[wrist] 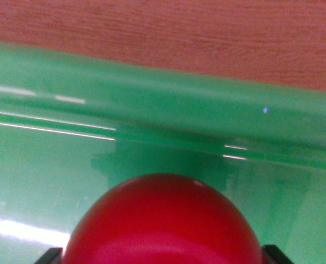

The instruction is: Pick fruit

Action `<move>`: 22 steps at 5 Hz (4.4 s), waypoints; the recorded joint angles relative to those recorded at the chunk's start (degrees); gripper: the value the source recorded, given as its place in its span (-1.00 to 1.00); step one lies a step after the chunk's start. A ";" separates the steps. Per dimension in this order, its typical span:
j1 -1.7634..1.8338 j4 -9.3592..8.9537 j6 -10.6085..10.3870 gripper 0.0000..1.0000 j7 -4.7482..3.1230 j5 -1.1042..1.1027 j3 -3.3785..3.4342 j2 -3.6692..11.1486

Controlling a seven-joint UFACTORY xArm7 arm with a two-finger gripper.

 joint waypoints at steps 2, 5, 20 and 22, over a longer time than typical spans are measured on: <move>0.01 1.43 2.33 1.00 -0.02 -0.02 0.00 -0.90; 0.02 3.02 4.92 1.00 -0.05 -0.03 0.00 -1.90; 0.10 15.60 25.40 1.00 -0.26 -0.16 -0.02 -9.80; 0.11 16.79 27.34 1.00 -0.28 -0.18 -0.02 -10.55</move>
